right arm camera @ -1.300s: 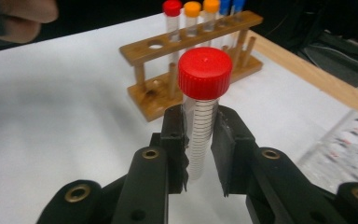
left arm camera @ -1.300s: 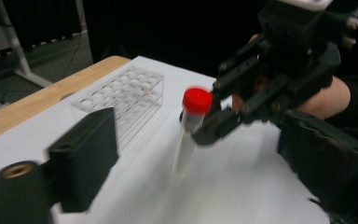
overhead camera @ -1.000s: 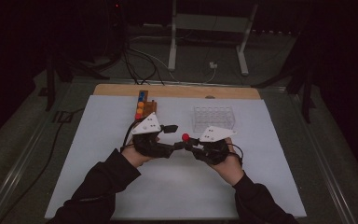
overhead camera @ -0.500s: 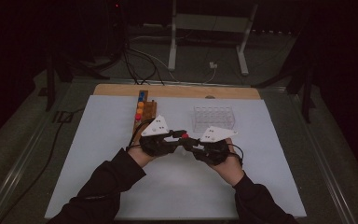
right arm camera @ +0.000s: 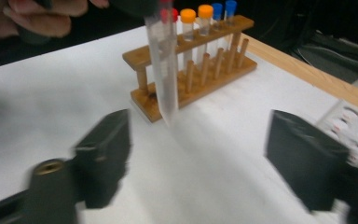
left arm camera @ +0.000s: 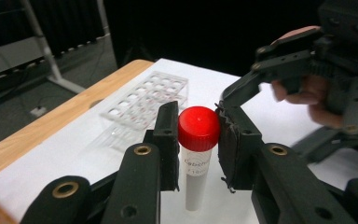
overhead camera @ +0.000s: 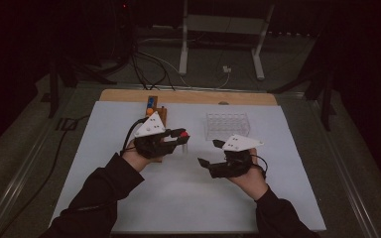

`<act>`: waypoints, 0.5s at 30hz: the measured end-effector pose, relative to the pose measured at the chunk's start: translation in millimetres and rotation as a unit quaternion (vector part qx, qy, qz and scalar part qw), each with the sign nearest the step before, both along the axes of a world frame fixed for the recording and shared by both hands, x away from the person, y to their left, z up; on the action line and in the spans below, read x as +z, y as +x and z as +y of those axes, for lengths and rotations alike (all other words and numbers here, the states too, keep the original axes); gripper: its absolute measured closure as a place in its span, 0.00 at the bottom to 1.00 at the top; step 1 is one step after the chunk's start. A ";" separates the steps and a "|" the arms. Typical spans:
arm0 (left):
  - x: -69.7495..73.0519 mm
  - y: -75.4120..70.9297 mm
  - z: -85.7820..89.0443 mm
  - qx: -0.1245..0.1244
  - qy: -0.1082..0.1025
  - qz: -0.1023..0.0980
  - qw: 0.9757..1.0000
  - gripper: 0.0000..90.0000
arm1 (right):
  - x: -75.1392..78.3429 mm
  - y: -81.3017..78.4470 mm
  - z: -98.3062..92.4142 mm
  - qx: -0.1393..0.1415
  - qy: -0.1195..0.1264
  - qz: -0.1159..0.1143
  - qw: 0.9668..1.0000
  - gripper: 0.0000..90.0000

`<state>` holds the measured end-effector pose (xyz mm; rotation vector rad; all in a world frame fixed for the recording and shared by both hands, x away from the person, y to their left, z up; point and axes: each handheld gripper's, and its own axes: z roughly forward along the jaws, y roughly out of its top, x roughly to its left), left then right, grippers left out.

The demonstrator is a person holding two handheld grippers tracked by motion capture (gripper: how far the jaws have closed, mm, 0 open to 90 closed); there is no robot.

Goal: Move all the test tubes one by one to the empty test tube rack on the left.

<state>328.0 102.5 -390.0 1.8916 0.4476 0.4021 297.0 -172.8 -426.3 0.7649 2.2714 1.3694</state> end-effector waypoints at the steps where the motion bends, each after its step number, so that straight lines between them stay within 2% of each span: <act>1: 1.1 0.6 3.5 0.004 0.003 -0.003 1.000 0.80 | -0.6 -0.8 -1.5 -0.002 0.000 0.004 1.000 0.14; 5: 6.8 2.9 19.6 0.025 0.005 -0.012 1.000 0.80 | -5.2 -2.3 -7.8 -0.002 0.005 0.015 1.000 0.00; 10: 14.7 5.8 41.2 0.055 0.003 -0.018 0.998 0.80 | -8.7 -5.2 -17.4 0.000 0.012 0.023 1.000 0.00; 12: 16.9 6.6 48.7 0.066 0.005 -0.021 0.998 0.80 | -9.9 -6.1 -20.3 -0.003 0.002 0.025 1.000 0.00; 13: 17.7 7.1 52.5 0.072 0.006 -0.025 0.997 0.80 | -10.8 -7.2 -21.1 -0.008 -0.004 0.018 1.000 0.00; 15: 19.0 9.3 60.6 0.085 0.001 -0.028 0.996 0.80 | -12.0 -8.7 -23.9 -0.006 -0.002 0.020 1.000 0.00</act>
